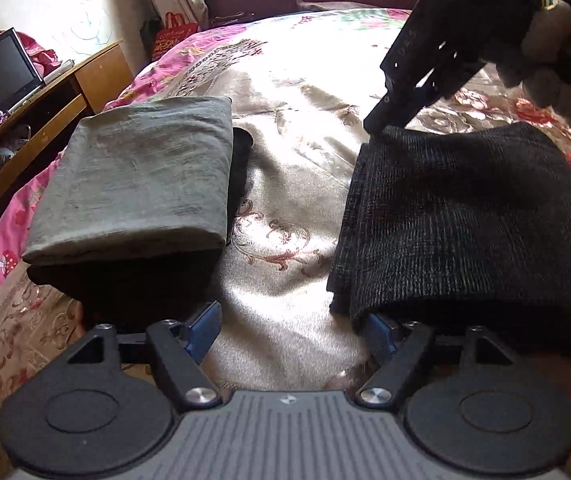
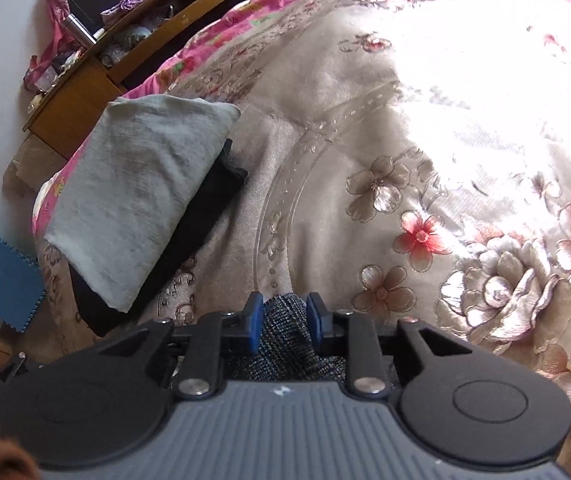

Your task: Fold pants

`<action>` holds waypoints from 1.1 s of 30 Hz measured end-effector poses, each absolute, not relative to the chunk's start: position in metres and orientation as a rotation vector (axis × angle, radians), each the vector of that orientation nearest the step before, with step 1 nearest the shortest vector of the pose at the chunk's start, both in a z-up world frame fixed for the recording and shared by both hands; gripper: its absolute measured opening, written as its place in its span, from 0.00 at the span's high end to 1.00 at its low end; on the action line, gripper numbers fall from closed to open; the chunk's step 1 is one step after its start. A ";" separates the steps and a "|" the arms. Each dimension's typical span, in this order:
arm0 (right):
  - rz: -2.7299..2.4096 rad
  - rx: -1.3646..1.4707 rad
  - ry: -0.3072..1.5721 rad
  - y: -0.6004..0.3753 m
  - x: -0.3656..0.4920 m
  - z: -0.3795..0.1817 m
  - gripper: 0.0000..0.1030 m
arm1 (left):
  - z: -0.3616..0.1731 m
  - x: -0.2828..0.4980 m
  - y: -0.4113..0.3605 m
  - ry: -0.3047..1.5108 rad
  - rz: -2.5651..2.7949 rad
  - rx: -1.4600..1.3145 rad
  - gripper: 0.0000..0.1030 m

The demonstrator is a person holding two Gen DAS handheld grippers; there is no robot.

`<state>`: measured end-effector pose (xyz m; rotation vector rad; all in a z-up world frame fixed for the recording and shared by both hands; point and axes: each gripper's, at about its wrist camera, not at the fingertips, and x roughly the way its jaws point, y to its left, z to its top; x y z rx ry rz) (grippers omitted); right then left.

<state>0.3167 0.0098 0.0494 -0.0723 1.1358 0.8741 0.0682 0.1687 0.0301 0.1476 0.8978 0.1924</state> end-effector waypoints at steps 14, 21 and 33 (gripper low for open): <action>0.846 -0.111 1.091 -0.024 0.288 0.020 0.77 | 0.069 0.083 0.132 0.674 0.105 0.181 0.14; 0.784 0.020 1.031 -0.046 0.290 0.038 0.70 | 0.028 0.114 0.124 0.794 0.024 0.351 0.12; 0.588 0.250 1.013 -0.146 0.205 0.019 0.68 | 0.012 0.131 0.133 0.746 -0.135 0.377 0.04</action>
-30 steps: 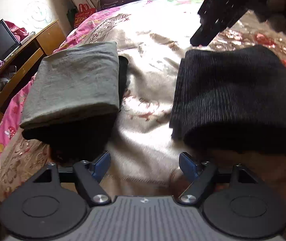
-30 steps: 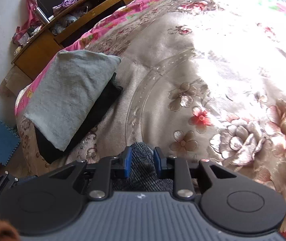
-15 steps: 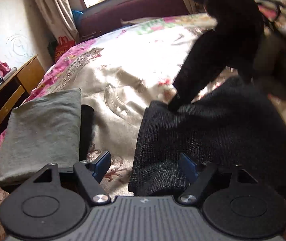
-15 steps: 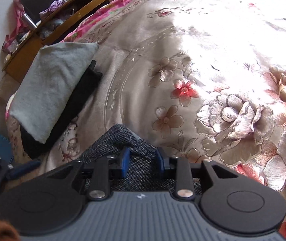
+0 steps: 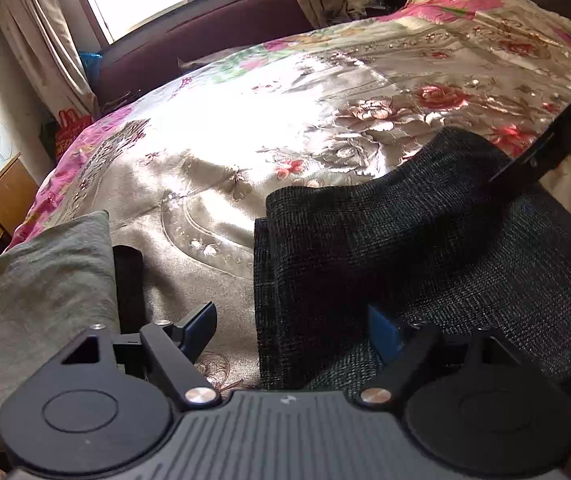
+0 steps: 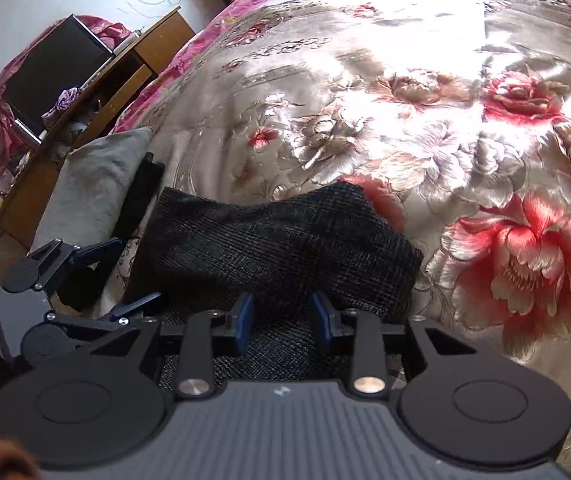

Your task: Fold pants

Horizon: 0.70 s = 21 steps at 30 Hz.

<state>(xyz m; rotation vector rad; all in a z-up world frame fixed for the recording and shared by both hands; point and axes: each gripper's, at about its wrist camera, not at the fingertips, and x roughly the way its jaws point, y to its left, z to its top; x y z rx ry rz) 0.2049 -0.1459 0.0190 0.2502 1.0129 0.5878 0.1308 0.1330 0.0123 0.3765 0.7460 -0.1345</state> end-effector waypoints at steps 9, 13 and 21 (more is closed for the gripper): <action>0.482 0.204 0.900 -0.151 0.163 0.021 0.59 | 0.015 0.119 0.120 0.672 -0.072 0.443 0.02; 0.420 0.153 0.863 -0.142 0.137 0.025 0.58 | 0.011 0.114 0.124 0.641 -0.049 0.404 0.02; 0.345 0.152 0.865 -0.118 0.083 0.017 0.53 | 0.016 0.102 0.123 0.630 -0.024 0.484 0.02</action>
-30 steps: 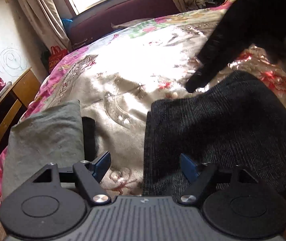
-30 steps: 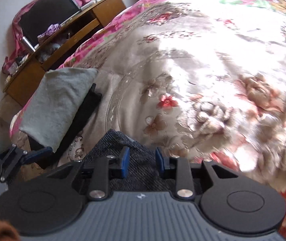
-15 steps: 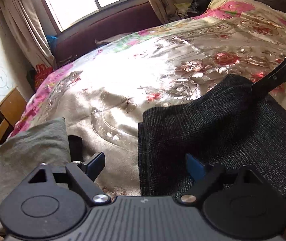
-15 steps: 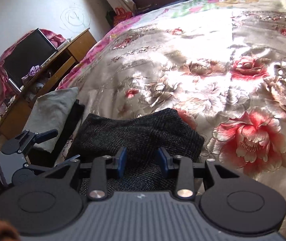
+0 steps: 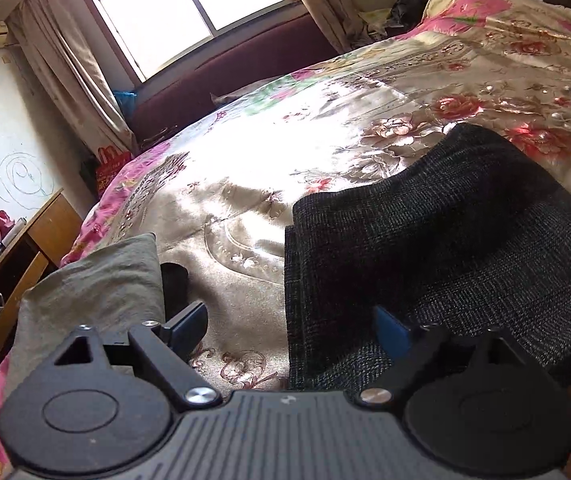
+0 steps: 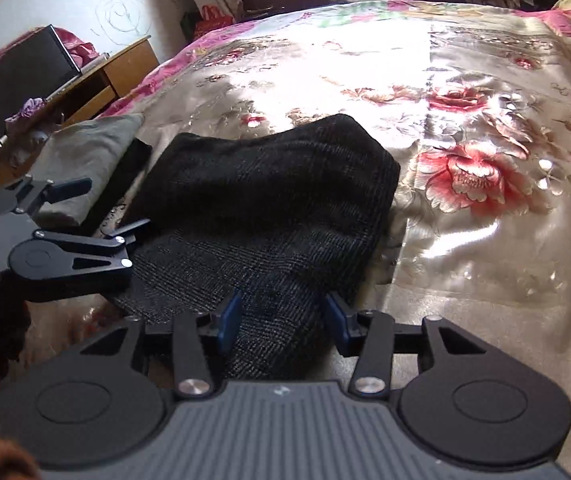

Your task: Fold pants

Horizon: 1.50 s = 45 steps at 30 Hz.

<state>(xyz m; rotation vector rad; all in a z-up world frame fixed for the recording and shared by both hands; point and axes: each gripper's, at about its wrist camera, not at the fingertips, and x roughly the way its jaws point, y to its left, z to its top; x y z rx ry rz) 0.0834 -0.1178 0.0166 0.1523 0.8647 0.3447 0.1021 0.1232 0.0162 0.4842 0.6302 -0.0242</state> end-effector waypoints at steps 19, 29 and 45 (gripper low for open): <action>0.250 0.126 0.811 -0.127 0.018 0.043 0.53 | 0.041 -0.001 0.077 0.565 -0.033 0.317 0.00; 0.207 0.039 0.813 -0.120 0.010 0.038 0.51 | 0.034 -0.005 0.067 0.566 -0.039 0.299 0.00; 0.179 0.005 0.818 -0.122 0.008 0.033 0.48 | 0.034 -0.004 0.063 0.548 -0.025 0.277 0.00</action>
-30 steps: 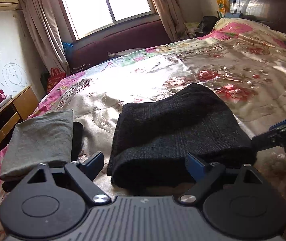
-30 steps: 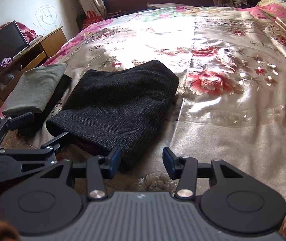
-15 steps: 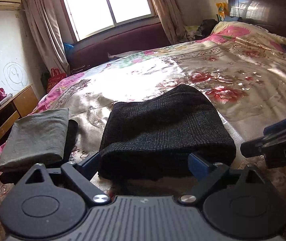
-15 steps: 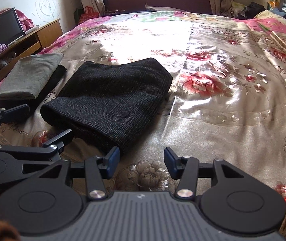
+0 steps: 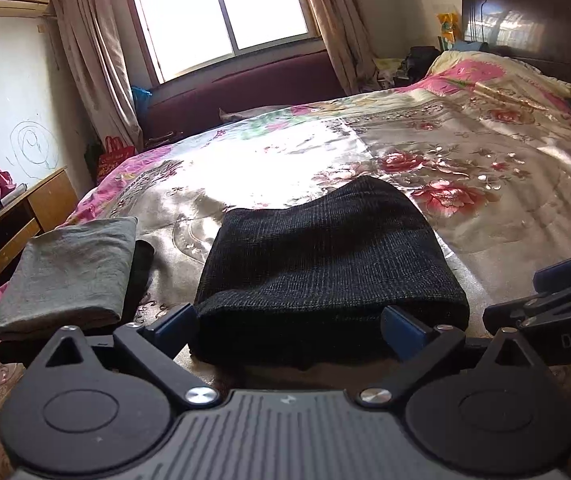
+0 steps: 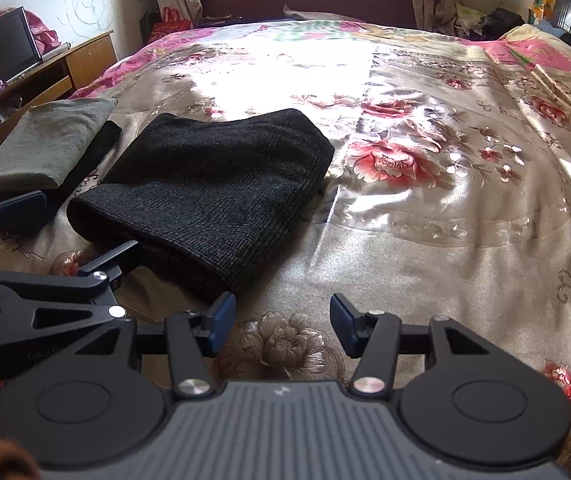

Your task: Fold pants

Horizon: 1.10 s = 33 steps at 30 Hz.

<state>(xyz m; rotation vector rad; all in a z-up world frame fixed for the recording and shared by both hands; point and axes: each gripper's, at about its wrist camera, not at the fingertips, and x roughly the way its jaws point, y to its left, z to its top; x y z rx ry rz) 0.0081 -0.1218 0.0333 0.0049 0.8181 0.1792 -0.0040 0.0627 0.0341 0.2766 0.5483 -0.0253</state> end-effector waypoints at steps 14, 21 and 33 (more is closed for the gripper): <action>0.184 0.050 0.818 -0.127 0.007 0.033 0.46 | 0.033 -0.002 0.062 0.578 -0.002 0.265 0.00; 0.179 0.050 0.819 -0.126 0.006 0.033 0.45 | 0.031 0.005 0.064 0.662 0.003 0.208 0.00; 0.181 0.073 0.817 -0.129 0.005 0.036 0.45 | 0.030 0.008 0.068 0.746 0.002 0.128 0.00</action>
